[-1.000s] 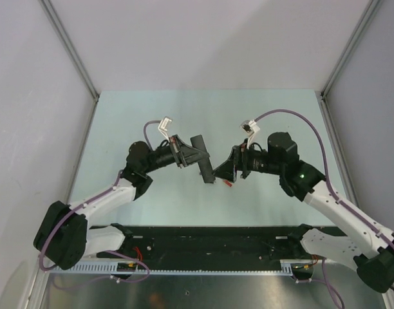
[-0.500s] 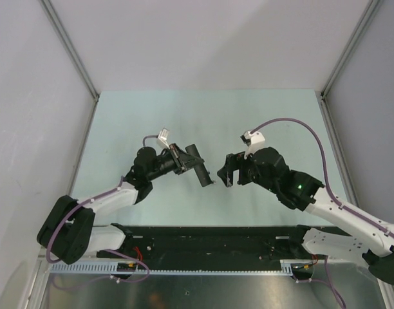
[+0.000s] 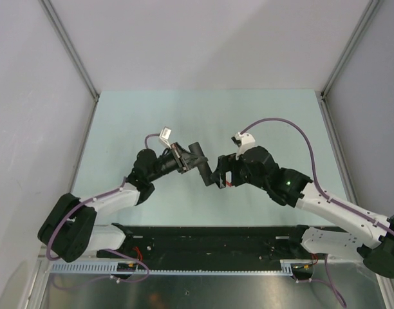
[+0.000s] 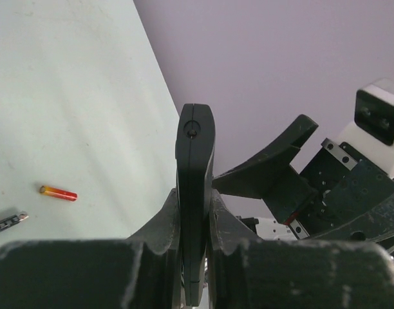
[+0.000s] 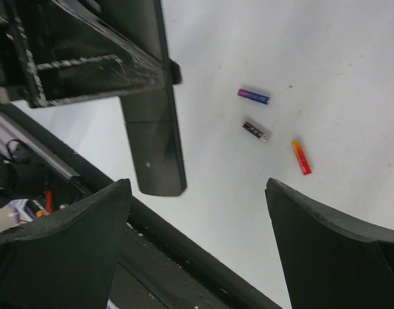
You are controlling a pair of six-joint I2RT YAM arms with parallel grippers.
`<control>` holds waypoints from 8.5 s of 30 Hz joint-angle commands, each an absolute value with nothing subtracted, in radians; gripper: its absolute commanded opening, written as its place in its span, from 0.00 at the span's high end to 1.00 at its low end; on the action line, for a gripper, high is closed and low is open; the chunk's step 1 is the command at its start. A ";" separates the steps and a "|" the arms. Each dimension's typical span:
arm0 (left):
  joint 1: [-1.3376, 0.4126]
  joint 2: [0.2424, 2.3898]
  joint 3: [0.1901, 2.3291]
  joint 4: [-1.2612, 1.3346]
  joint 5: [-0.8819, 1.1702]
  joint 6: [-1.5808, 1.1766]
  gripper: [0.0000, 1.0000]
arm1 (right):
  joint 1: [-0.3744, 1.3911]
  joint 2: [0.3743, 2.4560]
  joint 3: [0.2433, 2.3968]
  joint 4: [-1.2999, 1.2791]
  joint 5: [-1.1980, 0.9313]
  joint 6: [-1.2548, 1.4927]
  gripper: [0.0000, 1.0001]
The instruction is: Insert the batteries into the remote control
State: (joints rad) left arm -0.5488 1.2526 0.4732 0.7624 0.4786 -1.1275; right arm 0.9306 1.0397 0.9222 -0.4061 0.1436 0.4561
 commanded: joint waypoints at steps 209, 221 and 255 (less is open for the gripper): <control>-0.281 0.761 0.310 0.342 0.683 -0.916 1.00 | 0.765 1.634 0.968 -0.374 0.156 0.252 0.58; -0.281 0.767 0.322 0.347 0.695 -0.907 1.00 | 0.769 1.614 0.968 -0.382 0.160 0.268 0.56; -0.281 0.721 0.299 0.394 0.710 -0.954 1.00 | 0.814 1.588 1.043 -0.293 0.098 0.219 0.58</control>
